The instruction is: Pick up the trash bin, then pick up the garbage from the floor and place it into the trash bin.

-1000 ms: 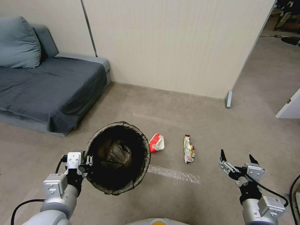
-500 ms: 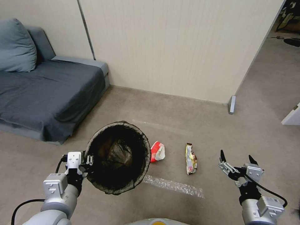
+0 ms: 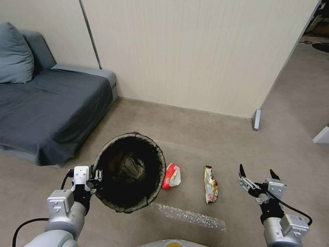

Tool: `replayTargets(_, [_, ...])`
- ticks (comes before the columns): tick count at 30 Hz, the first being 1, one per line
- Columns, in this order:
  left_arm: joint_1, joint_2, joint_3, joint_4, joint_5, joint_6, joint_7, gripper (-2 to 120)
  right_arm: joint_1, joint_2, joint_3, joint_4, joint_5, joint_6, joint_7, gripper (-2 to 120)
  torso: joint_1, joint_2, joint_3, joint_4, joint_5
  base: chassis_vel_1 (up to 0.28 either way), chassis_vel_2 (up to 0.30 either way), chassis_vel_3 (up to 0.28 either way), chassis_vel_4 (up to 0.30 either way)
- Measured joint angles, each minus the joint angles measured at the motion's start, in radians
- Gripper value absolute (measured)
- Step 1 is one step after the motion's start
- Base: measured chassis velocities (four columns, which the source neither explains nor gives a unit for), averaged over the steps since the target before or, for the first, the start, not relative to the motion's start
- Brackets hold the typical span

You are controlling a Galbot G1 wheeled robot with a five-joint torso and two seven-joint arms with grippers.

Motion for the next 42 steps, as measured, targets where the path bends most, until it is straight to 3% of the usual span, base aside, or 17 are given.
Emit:
replayTargets(5, [-0.022, 0.018, -0.004, -0.01, -0.016, 0.027, -0.001, 1, 0.106, -0.014, 0.001, -0.075, 0.022, -0.1, -0.004, 100, 0.0, 0.0, 0.0, -0.0004, 0.0002, 0.0, 0.0, 0.0, 0.0])
replayTargets(11, [-0.018, 0.006, -0.018, -0.011, -0.025, 0.034, -0.013, 1, 0.278, -0.103, -0.049, -0.231, 0.125, -0.239, 0.003, 100, 0.0, 0.0, 0.0, 0.0, 0.0003, 0.0, 0.0, 0.0, 0.0])
replayTargets(16, [-0.011, -0.006, -0.019, -0.011, -0.025, 0.036, -0.015, 1, 0.36, -0.131, -0.091, -0.338, 0.194, -0.279, 0.021, 100, 0.0, 0.0, 0.0, 0.0, 0.0003, 0.0, 0.0, 0.0, 0.0])
replayTargets(19, [-0.003, -0.009, -0.019, -0.012, -0.025, 0.038, -0.017, 1, 0.439, -0.142, -0.132, -0.467, 0.257, -0.315, 0.047, 100, 0.0, 0.0, 0.0, 0.0, 0.0002, 0.0, 0.0, 0.0, 0.0])
replayTargets(42, [0.014, 0.002, -0.03, -0.013, -0.033, 0.049, -0.02, 1, 0.554, -0.101, -0.2, -0.779, 0.22, -0.328, 0.129, 100, 0.0, 0.0, 0.0, -0.0002, 0.0001, 0.0, 0.0, 0.0, 0.0])
